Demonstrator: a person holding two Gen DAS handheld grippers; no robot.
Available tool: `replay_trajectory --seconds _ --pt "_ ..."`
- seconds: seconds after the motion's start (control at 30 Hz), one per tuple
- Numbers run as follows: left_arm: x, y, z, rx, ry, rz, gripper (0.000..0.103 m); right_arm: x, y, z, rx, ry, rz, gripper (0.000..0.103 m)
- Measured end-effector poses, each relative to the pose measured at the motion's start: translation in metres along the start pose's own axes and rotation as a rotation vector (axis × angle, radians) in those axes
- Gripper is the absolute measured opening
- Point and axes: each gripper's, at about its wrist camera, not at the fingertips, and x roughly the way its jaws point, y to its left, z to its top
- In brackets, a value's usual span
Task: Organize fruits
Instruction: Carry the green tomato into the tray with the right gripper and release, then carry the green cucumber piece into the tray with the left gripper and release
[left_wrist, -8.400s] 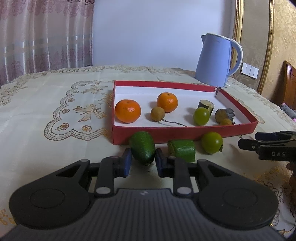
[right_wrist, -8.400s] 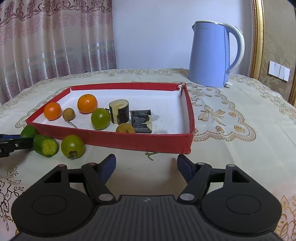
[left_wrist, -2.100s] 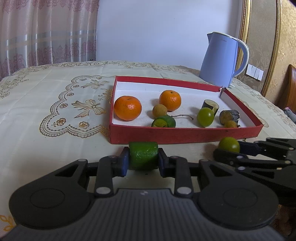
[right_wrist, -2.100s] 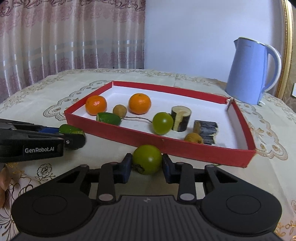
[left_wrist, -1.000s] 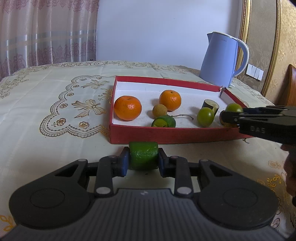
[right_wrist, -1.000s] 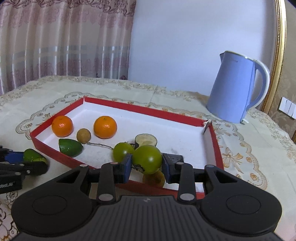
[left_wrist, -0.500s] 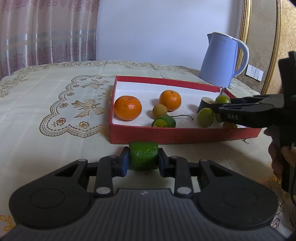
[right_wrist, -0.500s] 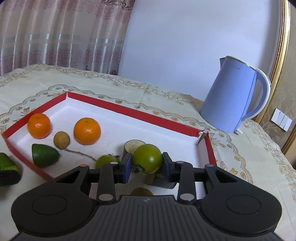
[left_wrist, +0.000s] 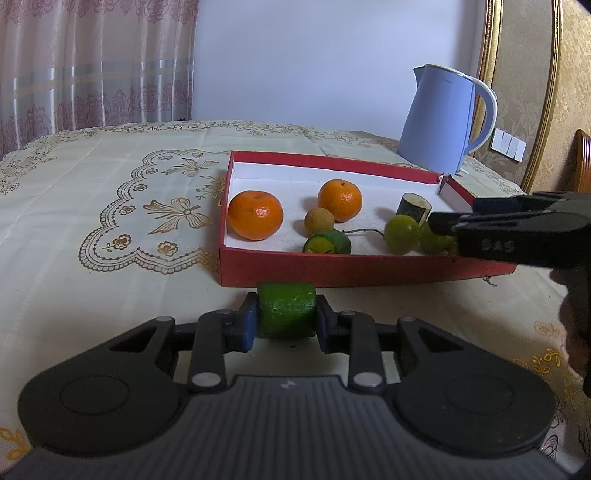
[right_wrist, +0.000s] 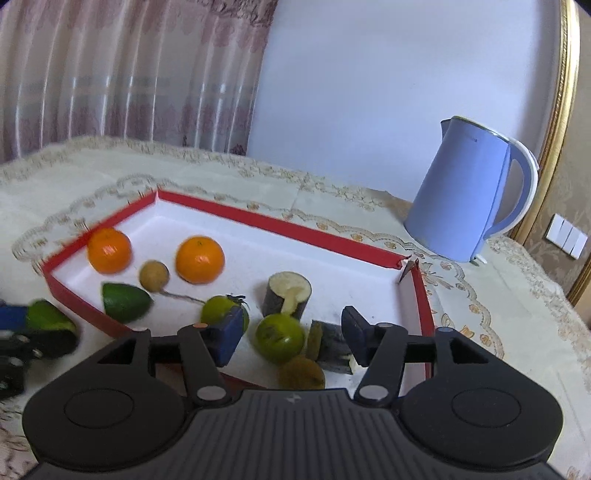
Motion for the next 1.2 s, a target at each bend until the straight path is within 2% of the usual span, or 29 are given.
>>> replay_trajectory --seconds 0.2,0.33,0.53,0.67,0.83,1.0,1.07,1.2 --pt "0.0 0.0 0.0 0.0 0.0 0.0 0.028 -0.035 -0.009 -0.018 0.052 -0.092 0.015 0.066" --pt "0.0 0.0 0.0 0.001 0.0 0.0 0.028 -0.048 -0.021 -0.037 0.103 -0.089 0.014 0.067" --pt "0.0 0.0 0.0 0.005 -0.004 0.005 0.028 -0.039 -0.033 -0.058 0.14 0.001 0.015 0.067" --pt "-0.003 -0.002 -0.001 0.018 -0.013 0.013 0.028 -0.034 -0.044 -0.065 0.195 0.021 0.039 0.067" --pt "-0.006 -0.001 -0.001 0.018 -0.011 0.014 0.028 -0.03 -0.054 -0.068 0.253 0.04 0.078 0.074" --pt "-0.014 0.0 0.001 0.022 -0.022 0.018 0.028 -0.023 -0.05 -0.068 0.234 0.078 0.076 0.074" --pt "-0.016 -0.001 0.003 0.027 -0.021 0.021 0.028 -0.02 -0.047 -0.067 0.215 0.101 0.075 0.081" --pt "-0.021 -0.004 0.007 0.036 -0.033 0.021 0.028 -0.021 -0.04 -0.066 0.173 0.101 0.047 0.085"
